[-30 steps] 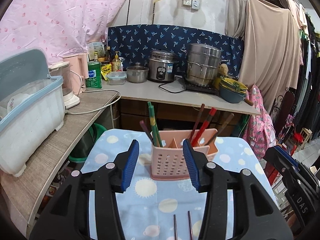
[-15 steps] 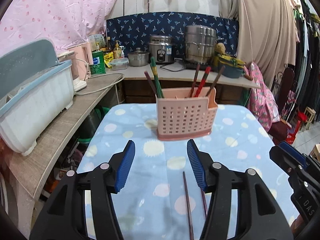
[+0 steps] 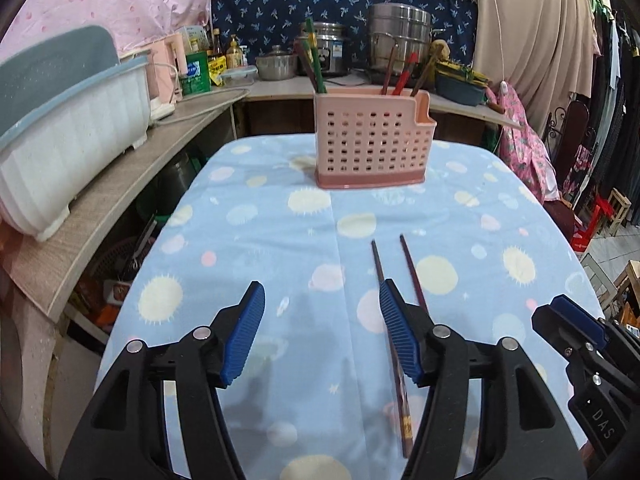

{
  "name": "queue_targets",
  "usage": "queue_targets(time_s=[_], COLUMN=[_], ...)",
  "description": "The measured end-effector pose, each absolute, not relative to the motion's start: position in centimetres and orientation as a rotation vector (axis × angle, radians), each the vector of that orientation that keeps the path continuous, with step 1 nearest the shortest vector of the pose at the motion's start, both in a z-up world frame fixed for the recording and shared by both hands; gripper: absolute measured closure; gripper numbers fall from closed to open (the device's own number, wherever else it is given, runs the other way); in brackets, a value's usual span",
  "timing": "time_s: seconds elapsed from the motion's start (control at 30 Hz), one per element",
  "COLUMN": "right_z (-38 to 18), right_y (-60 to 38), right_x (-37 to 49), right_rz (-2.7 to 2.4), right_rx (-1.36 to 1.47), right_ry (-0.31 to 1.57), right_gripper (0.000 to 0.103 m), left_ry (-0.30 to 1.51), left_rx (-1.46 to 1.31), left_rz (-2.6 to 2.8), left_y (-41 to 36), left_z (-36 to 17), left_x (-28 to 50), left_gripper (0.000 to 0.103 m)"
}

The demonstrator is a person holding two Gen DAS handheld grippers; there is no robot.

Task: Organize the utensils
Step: 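Move both open grippers back down to the last two chopsticks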

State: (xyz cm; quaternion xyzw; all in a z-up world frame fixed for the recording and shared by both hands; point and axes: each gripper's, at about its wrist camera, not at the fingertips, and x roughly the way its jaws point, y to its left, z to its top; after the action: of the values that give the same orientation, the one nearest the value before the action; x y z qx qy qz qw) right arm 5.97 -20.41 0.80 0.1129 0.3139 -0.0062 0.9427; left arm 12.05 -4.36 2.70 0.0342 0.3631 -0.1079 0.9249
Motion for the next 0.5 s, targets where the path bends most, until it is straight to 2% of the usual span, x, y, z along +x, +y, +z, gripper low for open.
queue_targets(time_s=[0.5], right_z=[-5.8], right_y=[-16.9], right_x=[3.7], right_rz=[0.029], right_rx=[0.212], right_ry=[0.789], right_gripper=[0.075], left_ry=[0.862], left_rx=[0.059], left_rz=[-0.195], left_y=[-2.6], left_z=[-2.5], left_x=[9.2], left_gripper=[0.035])
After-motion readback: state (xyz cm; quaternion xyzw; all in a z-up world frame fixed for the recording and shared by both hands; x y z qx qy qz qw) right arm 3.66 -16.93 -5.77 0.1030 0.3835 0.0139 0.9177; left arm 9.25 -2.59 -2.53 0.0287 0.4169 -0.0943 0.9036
